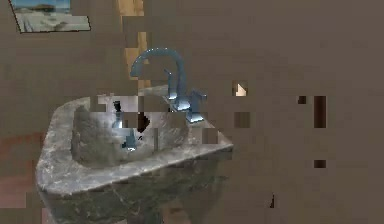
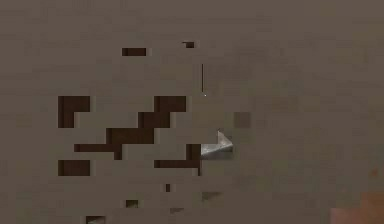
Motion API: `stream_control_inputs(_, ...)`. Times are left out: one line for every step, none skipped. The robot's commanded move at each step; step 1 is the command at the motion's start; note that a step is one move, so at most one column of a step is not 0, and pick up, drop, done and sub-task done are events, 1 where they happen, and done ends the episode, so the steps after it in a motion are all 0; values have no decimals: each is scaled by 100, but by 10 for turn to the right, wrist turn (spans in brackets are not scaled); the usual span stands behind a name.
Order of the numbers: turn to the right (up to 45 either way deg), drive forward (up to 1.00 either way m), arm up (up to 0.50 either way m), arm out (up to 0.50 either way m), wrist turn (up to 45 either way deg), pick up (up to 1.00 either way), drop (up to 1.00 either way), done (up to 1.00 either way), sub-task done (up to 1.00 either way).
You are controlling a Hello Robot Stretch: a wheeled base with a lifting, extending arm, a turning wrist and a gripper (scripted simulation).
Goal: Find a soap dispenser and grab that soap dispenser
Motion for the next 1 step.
stream_control_inputs(0, 30, 0, 0, 0, 0, 0, 0, 0)
